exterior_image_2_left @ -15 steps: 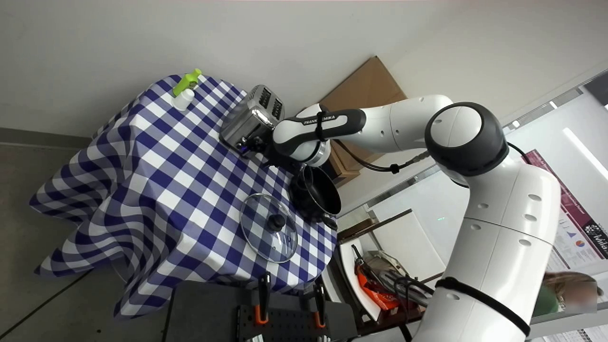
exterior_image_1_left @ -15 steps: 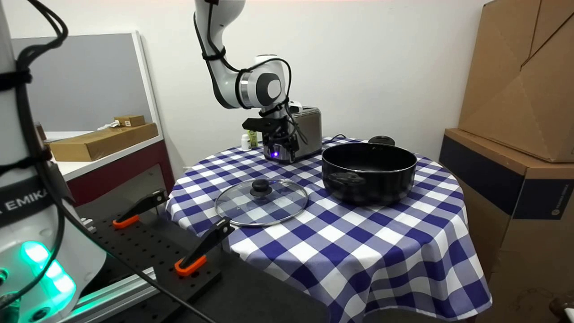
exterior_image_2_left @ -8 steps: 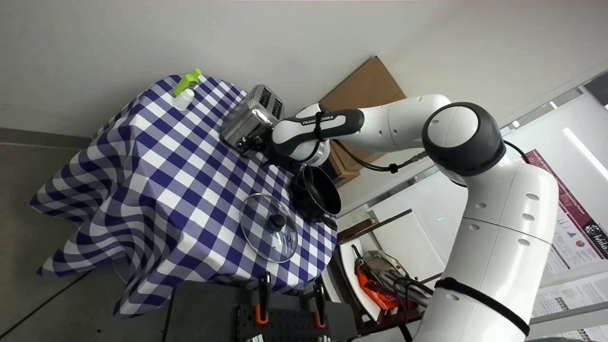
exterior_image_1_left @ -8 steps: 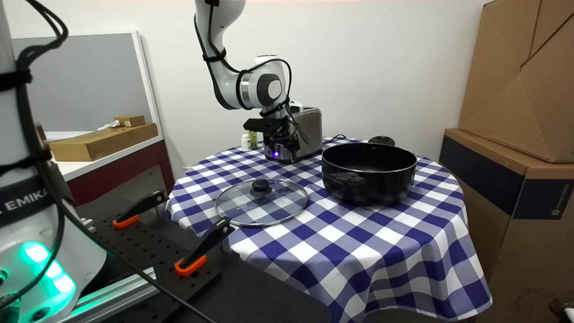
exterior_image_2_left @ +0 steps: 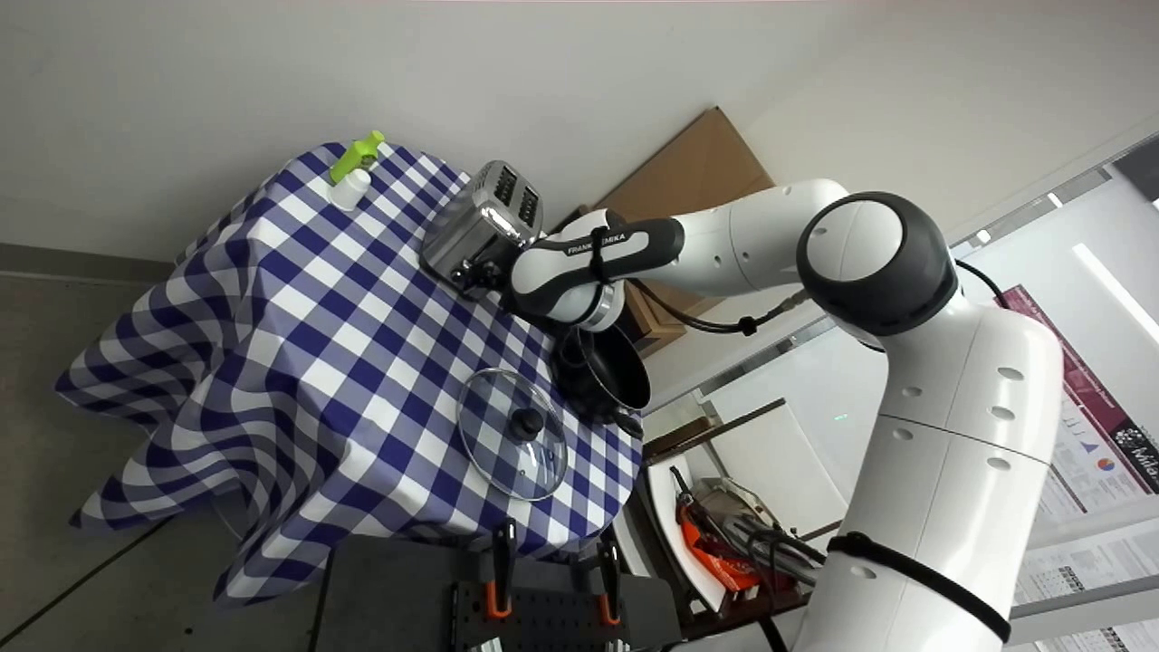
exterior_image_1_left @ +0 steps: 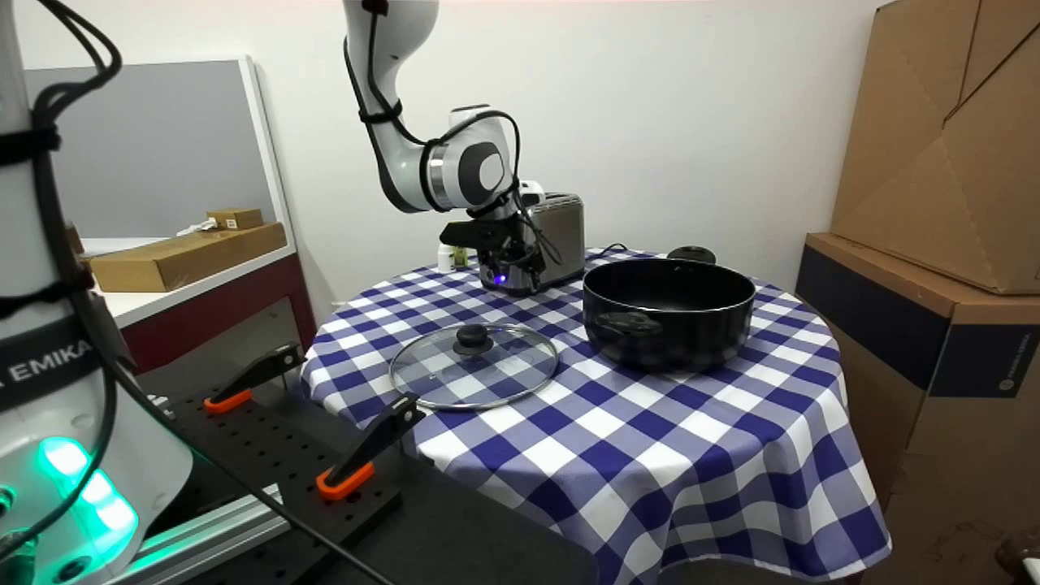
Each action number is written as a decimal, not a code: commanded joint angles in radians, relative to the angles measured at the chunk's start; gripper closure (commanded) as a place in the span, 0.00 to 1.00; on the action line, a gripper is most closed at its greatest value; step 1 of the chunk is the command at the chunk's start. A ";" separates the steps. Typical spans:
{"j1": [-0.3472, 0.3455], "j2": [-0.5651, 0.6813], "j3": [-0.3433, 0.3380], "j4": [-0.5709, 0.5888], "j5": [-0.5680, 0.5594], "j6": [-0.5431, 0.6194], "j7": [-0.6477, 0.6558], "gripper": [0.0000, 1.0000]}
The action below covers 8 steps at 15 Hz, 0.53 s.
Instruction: Turn off the toaster
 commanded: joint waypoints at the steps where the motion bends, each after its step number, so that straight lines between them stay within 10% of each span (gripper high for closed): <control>1: 0.036 0.023 -0.038 -0.040 0.013 0.139 -0.029 0.00; 8: -0.055 -0.025 0.053 -0.051 0.032 -0.078 -0.080 0.00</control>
